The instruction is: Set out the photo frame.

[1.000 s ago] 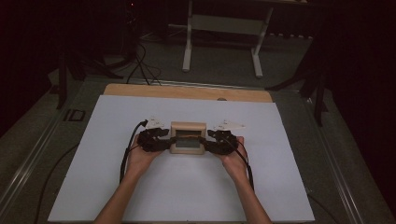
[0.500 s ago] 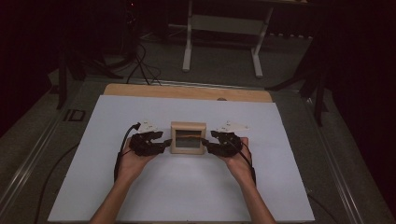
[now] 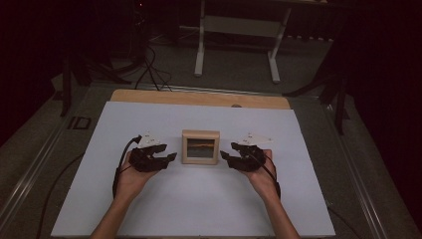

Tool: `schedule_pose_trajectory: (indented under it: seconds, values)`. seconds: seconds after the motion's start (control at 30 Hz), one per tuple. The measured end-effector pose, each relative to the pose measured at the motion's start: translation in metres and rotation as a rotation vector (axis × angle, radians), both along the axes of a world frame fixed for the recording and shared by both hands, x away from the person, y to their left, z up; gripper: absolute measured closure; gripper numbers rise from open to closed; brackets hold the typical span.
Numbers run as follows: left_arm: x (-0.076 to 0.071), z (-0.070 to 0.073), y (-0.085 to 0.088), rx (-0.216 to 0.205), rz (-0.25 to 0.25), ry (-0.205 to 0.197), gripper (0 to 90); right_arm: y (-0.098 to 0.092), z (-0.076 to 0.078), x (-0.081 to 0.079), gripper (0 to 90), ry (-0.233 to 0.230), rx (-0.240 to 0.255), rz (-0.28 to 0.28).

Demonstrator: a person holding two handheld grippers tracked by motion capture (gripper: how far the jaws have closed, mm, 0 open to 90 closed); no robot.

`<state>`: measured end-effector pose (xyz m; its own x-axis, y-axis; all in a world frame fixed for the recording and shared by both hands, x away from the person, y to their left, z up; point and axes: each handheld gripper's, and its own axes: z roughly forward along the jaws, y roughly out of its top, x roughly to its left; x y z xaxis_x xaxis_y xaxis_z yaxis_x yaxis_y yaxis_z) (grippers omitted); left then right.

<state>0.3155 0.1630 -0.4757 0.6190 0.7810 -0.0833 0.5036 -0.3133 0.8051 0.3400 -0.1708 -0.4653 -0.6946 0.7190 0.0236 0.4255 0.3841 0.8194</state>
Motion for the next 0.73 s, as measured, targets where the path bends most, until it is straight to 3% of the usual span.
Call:
schedule_pose_trajectory:
  seconds: [0.37, 0.73]
  values:
    - [-0.018, -0.005, 0.015, 0.011, 0.024, -0.005, 46.8, -0.018, -0.007, -0.008, 45.4, 0.005, -0.003, -0.020]
    - [-0.029, -0.014, 0.029, 0.035, 0.052, 0.012, 46.1, -0.048, -0.022, -0.019, 45.3, 0.025, 0.006, -0.071]
